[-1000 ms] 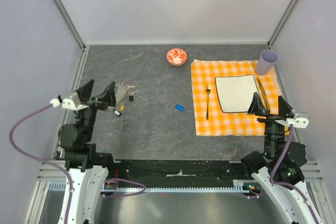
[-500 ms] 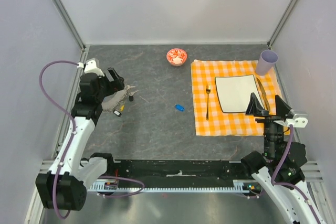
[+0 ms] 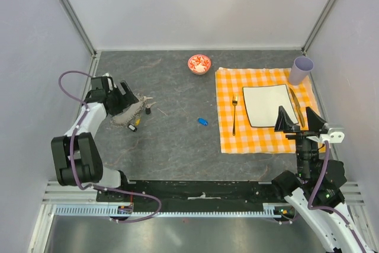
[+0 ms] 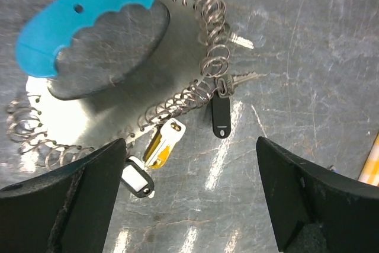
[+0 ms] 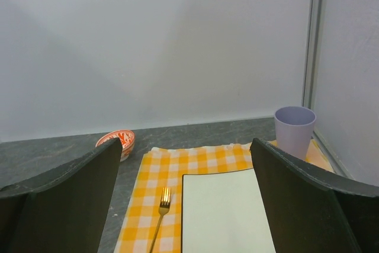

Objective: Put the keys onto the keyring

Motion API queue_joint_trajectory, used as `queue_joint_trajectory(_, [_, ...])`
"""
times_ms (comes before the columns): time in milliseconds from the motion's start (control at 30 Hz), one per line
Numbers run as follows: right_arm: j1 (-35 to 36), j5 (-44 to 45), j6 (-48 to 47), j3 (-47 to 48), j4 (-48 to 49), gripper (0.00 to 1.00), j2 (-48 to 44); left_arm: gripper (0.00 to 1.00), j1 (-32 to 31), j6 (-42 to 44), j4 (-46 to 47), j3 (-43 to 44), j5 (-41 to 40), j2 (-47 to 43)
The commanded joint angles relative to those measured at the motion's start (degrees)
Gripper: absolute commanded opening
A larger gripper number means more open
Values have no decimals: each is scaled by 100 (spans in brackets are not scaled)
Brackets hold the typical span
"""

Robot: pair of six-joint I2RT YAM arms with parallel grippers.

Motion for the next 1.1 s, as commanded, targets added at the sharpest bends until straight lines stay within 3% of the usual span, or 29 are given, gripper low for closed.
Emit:
queue_joint_trajectory(0, [159,-25,-84,66,7,98,-53,97,62,-194,-73,266,653,436])
queue_joint_trajectory(333, [291,37,-163,57,7,98,-45,98,142,202,-530,512,372,1210])
queue_joint_trajectory(667, [422,90,-224,75,-2,98,-45,98,28,26,-557,117,1039,1272])
queue_joint_trajectory(1067, [449,107,-260,57,-11,98,-53,98,-972,-588,-241,-279,1180,1132])
